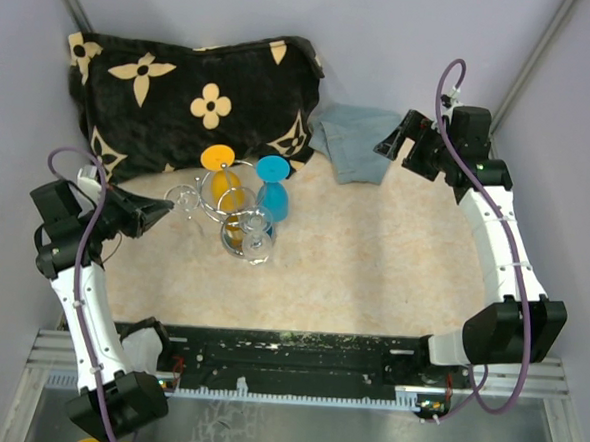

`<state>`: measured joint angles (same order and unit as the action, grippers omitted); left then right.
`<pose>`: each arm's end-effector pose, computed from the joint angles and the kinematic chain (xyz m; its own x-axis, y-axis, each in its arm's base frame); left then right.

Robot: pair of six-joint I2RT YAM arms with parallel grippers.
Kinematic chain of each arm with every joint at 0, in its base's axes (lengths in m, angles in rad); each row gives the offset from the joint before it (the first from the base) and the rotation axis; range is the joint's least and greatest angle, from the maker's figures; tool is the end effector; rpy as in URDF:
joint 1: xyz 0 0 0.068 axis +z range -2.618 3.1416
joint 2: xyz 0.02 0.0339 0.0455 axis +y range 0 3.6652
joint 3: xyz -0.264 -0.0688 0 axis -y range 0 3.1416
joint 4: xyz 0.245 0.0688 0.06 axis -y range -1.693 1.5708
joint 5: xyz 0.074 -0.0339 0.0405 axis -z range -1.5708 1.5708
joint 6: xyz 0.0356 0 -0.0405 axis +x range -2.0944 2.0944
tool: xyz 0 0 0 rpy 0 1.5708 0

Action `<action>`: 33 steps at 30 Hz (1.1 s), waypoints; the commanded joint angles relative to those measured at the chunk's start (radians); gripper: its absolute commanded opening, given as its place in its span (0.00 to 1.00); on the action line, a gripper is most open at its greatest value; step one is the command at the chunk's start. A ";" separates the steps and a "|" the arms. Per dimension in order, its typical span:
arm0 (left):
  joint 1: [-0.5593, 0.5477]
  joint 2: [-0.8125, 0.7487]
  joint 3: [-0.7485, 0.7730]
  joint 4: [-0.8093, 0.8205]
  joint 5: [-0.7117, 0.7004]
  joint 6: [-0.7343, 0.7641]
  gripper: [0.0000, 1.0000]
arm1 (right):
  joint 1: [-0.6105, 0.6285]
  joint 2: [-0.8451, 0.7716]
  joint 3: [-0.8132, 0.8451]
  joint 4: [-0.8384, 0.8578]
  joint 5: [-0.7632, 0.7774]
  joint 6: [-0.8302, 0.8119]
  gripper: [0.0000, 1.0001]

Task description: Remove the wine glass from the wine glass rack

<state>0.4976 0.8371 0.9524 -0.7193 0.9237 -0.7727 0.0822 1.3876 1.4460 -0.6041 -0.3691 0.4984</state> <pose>0.1526 0.0506 0.3431 -0.5593 -0.7827 -0.2730 -0.1413 0.4145 -0.8990 0.3025 0.0378 0.3916 -0.6379 0.3948 -0.6613 -0.0899 0.8146 0.5731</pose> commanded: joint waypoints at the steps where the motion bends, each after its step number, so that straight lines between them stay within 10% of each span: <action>1: 0.019 -0.025 0.038 0.018 -0.015 -0.026 0.00 | -0.008 -0.006 0.020 0.055 -0.022 -0.013 0.91; 33: 0.076 -0.043 0.065 0.009 -0.041 -0.012 0.00 | -0.008 0.024 0.055 0.045 -0.041 -0.045 0.92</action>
<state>0.5648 0.8040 0.9699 -0.7300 0.8886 -0.7925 0.0822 1.4105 1.4471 -0.5980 -0.3950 0.4713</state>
